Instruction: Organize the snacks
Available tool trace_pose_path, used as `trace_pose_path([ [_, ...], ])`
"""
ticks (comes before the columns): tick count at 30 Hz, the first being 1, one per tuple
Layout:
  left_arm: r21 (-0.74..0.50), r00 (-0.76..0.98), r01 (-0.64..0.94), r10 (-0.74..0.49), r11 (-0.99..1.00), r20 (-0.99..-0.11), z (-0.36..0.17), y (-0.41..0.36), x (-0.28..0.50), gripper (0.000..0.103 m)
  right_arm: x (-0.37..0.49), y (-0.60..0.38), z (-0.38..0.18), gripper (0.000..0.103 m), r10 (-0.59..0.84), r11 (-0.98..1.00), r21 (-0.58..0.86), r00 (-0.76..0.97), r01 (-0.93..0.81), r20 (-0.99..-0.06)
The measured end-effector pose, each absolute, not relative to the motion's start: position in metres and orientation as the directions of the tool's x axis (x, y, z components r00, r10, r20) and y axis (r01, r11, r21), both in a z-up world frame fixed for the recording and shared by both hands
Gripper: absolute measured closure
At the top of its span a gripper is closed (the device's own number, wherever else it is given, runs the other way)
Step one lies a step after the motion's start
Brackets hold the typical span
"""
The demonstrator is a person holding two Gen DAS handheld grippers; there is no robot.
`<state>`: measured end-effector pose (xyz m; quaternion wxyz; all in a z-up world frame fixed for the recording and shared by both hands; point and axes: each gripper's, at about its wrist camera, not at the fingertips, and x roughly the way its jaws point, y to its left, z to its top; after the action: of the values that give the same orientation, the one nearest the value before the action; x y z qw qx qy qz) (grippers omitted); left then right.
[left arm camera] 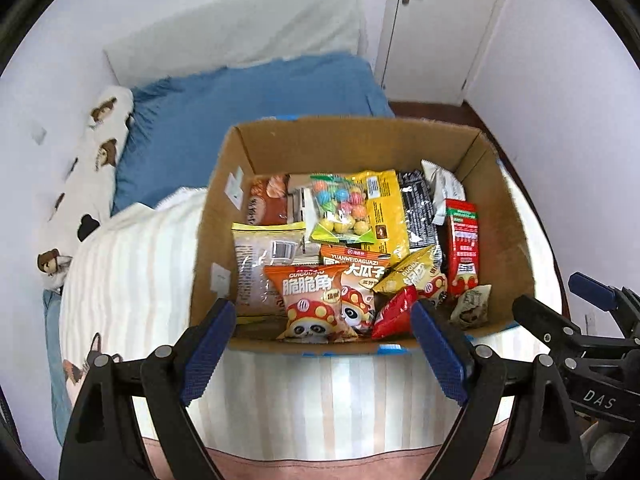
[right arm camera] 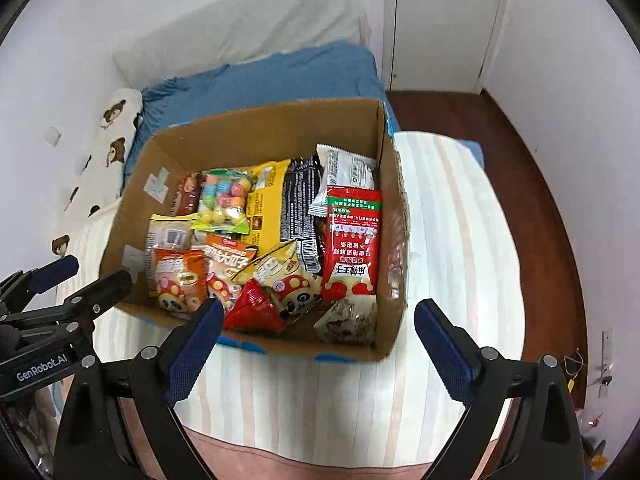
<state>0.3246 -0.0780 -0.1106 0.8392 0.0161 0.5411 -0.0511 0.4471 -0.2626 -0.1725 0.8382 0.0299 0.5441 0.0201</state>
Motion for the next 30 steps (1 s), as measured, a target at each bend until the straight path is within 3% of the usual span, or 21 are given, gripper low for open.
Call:
trace_pose_path([
  [14, -0.033, 0.588, 0.063, -0.064, 0.997, -0.806, -0.045, -0.059, 0.212, 0.013, 0.331, -0.256, -0.098, 0.001, 0.063, 0.998, 0.058, 0.587, -0.027, -0.807],
  [15, -0.039, 0.594, 0.06, -0.067, 0.997, -0.802, -0.042, -0.058, 0.204, 0.01, 0.32, -0.256, -0.093, 0.001, 0.066, 0.998, 0.06, 0.6, -0.029, -0.798],
  [16, -0.042, 0.6, 0.056, -0.068, 0.998, -0.797, -0.038, -0.057, 0.198, 0.0, 0.314, -0.255, -0.089, 0.001, 0.066, 0.998, 0.058, 0.608, -0.033, -0.791],
  [30, -0.017, 0.701, 0.044, -0.043, 0.999, -0.712, 0.009, -0.05, 0.105, 0.0, 0.208, -0.253, -0.026, 0.0, 0.094, 0.995, 0.077, 0.711, -0.056, -0.697],
])
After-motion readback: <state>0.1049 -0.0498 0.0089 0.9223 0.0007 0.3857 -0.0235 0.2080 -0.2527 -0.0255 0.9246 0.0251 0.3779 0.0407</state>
